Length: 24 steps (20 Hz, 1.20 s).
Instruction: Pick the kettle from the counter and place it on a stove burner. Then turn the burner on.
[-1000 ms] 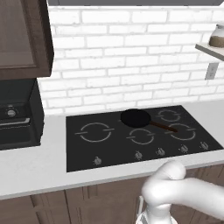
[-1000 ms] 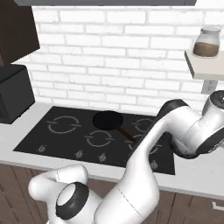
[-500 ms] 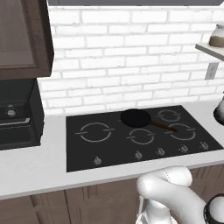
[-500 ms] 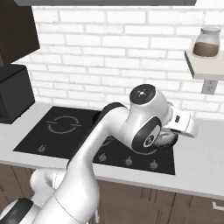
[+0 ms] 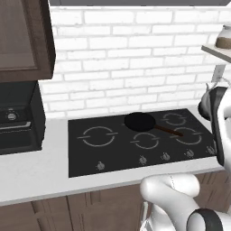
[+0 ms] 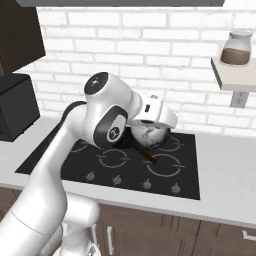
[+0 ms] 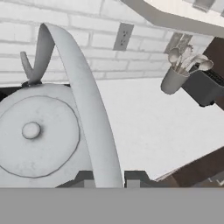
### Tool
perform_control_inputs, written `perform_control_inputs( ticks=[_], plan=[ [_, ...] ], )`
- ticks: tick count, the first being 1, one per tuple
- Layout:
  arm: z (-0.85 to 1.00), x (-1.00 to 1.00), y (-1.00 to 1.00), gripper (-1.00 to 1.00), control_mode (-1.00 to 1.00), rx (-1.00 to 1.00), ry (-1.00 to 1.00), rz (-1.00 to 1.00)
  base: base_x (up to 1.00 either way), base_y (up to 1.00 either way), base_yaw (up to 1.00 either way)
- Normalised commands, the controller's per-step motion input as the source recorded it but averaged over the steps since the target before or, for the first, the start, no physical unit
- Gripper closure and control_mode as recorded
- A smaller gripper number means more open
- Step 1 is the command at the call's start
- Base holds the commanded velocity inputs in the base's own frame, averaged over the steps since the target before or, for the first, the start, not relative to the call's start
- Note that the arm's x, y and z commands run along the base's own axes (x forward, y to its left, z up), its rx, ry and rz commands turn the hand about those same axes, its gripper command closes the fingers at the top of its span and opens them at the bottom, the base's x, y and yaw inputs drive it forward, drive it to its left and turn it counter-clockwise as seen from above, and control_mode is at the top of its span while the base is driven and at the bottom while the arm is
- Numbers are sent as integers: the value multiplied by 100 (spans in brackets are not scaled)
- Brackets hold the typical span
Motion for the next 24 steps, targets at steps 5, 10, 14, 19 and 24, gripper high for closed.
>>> perform_control_inputs(
  ticks=[5,10,14,19,24],
  plan=[
    [0,51,93,100,-100,2,0,20,0,0,0],
    [-1,52,99,100,-100,0,0,16,0,0,0],
    [-32,87,100,100,-100,0,6,15,0,0,0],
    [-51,99,80,100,-100,0,15,17,0,0,0],
    [-55,66,33,100,-100,2,24,23,0,0,0]
  ],
)
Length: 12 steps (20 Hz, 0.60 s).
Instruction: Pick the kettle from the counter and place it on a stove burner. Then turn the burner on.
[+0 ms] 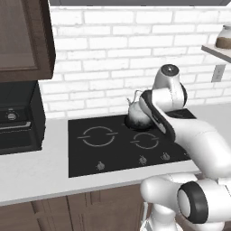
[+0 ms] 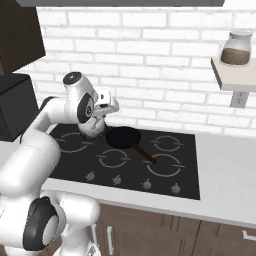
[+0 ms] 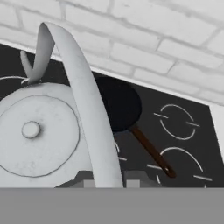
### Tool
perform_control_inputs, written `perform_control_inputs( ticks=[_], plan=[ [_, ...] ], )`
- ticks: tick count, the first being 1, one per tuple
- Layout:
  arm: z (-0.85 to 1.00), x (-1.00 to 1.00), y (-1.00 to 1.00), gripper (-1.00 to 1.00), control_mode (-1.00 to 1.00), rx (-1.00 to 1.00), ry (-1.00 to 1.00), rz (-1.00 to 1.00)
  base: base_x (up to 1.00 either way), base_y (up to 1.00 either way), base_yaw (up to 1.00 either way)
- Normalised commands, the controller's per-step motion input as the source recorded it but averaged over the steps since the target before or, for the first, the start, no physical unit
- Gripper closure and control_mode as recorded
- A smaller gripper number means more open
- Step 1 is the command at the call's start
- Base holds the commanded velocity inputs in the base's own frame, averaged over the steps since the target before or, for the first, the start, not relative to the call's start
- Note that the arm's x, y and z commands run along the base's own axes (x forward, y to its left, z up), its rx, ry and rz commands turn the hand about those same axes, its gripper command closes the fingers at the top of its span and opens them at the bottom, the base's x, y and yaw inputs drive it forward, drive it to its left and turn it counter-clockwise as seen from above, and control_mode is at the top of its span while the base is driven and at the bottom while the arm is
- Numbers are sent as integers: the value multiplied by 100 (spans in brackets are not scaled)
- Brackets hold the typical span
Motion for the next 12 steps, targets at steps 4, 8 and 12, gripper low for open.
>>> perform_control_inputs(
  ticks=[4,8,12],
  plan=[
    [-45,58,11,100,-100,4,46,20,0,0,0],
    [-19,62,15,100,-100,0,33,11,0,0,0],
    [-1,23,25,100,-100,0,2,0,0,0,0]
  ],
)
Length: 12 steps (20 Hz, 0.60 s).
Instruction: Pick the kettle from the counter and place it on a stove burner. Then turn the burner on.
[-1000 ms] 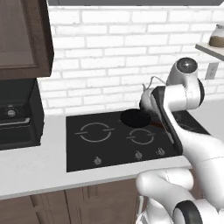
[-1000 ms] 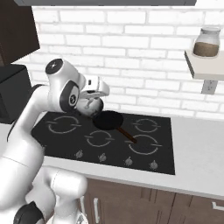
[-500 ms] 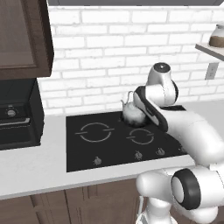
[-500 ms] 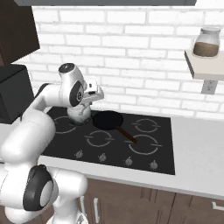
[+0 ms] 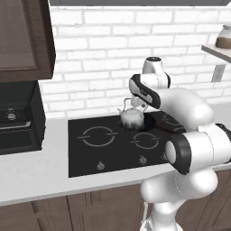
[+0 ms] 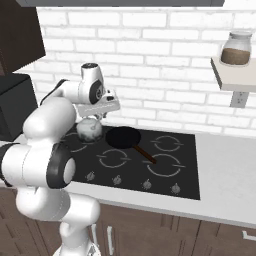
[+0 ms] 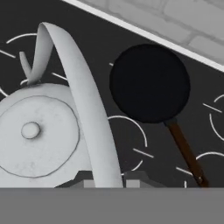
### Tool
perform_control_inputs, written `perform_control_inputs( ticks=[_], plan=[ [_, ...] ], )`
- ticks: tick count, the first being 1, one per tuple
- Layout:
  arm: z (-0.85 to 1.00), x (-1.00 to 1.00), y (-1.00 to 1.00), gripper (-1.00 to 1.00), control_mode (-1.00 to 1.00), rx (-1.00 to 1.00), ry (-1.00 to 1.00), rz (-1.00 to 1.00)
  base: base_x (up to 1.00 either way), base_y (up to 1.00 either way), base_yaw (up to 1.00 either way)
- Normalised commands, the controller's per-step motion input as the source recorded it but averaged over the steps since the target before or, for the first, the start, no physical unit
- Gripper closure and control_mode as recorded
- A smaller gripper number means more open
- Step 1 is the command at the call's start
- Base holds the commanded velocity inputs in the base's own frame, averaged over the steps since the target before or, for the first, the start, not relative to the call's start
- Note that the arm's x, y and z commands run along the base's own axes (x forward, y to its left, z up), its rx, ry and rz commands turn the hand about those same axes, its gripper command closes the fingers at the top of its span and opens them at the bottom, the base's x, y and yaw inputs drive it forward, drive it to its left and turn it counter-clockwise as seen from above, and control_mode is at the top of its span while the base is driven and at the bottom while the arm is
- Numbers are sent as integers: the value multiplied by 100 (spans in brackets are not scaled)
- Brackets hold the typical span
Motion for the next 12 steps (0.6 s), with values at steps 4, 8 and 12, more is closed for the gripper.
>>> perform_control_inputs(
  ticks=[4,8,12],
  plan=[
    [-11,21,12,100,-100,0,0,-1,0,0,0],
    [-44,7,26,100,-100,0,0,-11,0,0,0],
    [-19,1,43,100,-100,1,-2,-11,0,0,0]
  ],
)
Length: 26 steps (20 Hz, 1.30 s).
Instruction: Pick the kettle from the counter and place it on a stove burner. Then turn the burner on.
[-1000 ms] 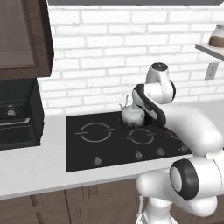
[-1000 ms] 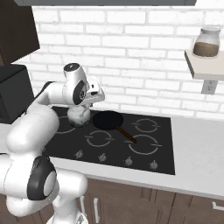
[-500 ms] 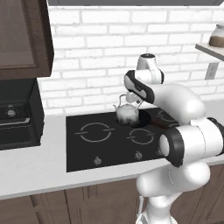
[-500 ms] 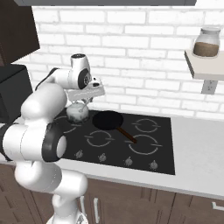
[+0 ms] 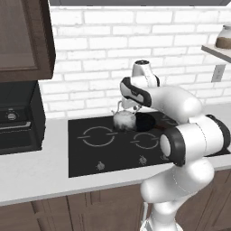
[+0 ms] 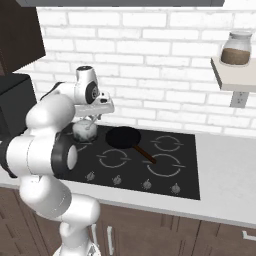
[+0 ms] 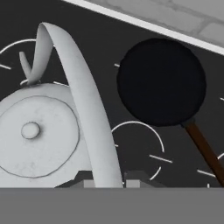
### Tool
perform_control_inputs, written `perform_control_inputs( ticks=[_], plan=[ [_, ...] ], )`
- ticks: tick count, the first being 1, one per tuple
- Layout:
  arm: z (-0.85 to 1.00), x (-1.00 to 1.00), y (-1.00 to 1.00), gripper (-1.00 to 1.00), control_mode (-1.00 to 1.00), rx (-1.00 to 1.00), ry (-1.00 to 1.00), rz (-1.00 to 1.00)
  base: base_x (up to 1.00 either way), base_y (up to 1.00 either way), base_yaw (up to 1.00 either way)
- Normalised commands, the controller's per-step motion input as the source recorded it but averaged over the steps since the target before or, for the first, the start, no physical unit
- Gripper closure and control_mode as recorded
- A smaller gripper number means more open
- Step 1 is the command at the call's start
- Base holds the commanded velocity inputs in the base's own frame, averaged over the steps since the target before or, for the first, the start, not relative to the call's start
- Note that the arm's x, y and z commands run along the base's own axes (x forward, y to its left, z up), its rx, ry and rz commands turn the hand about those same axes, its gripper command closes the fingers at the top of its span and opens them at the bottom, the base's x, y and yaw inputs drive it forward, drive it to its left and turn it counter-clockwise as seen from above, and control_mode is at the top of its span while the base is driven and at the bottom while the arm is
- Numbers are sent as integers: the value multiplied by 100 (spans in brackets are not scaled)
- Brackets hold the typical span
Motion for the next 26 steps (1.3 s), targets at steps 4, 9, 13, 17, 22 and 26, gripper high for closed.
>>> perform_control_inputs(
  ticks=[4,9,13,17,22,26],
  plan=[
    [-6,-3,31,100,-100,6,-11,-6,0,0,0],
    [0,-2,35,100,-100,2,-10,-8,0,0,0],
    [-9,0,69,100,-100,-1,0,-10,0,0,0],
    [-26,0,69,100,-100,-1,1,-11,0,0,0],
    [-38,5,54,100,-100,0,10,-7,0,0,0],
    [-48,14,22,100,-100,0,11,-1,0,0,0]
  ],
)
